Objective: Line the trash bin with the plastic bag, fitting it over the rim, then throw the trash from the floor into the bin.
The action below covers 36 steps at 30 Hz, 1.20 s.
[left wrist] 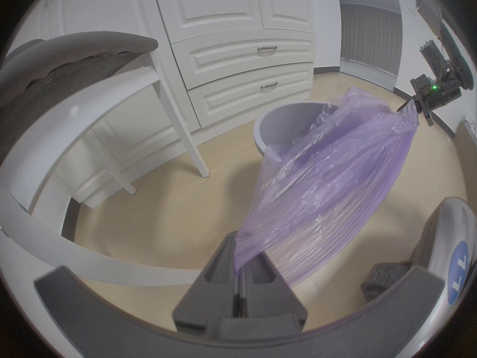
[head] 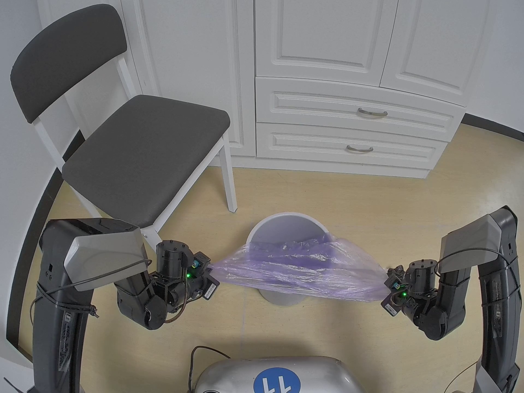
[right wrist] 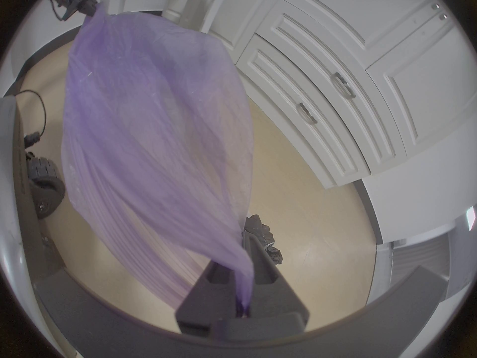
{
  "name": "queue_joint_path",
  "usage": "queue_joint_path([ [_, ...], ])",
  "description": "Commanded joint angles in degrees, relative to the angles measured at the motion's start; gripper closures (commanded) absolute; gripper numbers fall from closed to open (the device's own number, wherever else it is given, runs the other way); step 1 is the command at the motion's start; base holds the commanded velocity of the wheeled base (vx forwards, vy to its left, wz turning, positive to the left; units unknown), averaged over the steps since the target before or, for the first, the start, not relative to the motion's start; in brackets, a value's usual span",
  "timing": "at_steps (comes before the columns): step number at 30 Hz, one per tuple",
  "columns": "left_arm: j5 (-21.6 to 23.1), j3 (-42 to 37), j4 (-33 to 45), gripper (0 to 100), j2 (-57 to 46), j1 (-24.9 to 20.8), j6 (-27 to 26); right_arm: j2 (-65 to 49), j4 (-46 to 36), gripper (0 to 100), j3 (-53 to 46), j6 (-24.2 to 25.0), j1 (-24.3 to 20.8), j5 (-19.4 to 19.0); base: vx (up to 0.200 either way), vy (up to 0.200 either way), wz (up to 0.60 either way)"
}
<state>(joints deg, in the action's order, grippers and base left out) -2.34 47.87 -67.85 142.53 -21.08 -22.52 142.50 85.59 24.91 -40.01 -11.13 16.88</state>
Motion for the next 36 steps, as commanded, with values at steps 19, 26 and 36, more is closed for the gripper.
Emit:
queue_joint_path([
  [19,4.3,-3.8,-0.2,100,1.1,0.2,-3.2,0.9,4.4,100,-7.9,-6.1,-0.2,-3.4,0.000,0.000,0.00],
  [26,4.3,-1.8,2.8,100,1.1,0.3,-2.5,2.4,4.4,100,-5.0,-6.0,-0.3,-2.7,0.000,0.000,0.00],
  [36,-7.5,4.9,-4.0,100,5.1,-0.5,-1.9,4.0,4.4,100,3.0,-1.6,-2.3,5.6,0.000,0.000,0.00],
])
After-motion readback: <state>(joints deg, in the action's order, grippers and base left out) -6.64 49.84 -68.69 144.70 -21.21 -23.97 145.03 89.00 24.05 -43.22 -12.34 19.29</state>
